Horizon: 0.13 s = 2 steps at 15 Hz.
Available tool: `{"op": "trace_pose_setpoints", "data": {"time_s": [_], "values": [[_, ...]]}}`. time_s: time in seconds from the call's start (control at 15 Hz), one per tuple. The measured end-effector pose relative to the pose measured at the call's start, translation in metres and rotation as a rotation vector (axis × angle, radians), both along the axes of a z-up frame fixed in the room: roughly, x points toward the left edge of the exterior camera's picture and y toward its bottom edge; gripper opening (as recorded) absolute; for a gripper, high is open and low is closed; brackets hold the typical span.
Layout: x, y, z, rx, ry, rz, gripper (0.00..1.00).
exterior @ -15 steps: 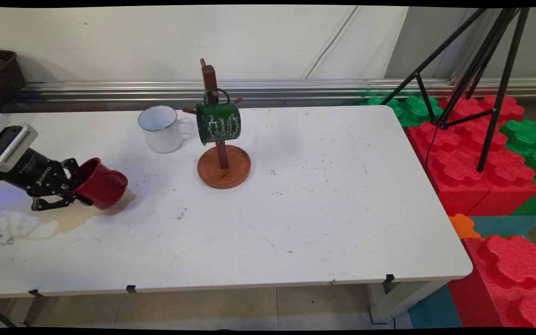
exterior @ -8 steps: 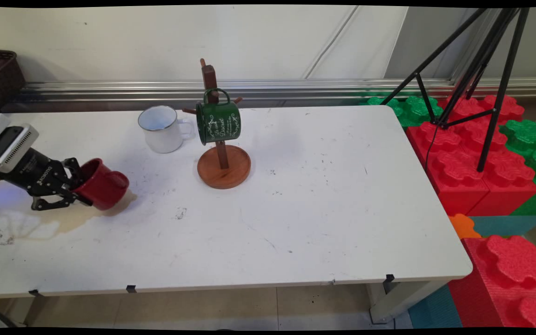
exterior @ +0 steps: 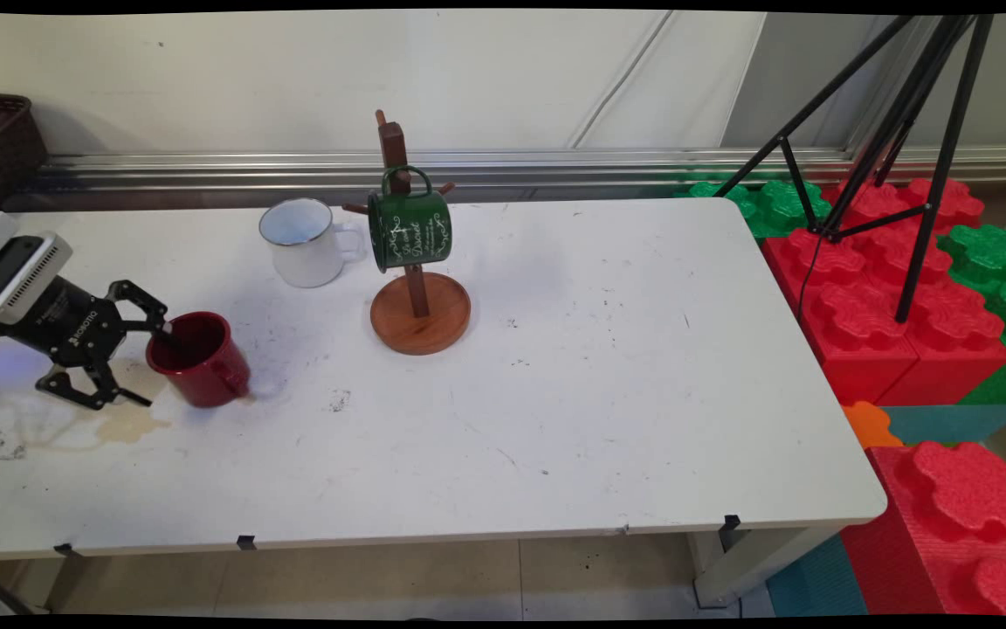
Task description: Place the picked object on the table
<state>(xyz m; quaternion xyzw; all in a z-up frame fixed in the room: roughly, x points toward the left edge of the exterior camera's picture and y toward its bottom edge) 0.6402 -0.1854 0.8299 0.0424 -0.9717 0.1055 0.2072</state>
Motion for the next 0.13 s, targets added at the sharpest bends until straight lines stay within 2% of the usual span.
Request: {"op": "trace_pose_setpoints", "data": {"time_s": [0.13], "values": [[0.0000,-0.0004,0.0007,-0.002,-0.001,-0.001,1.00]]}}
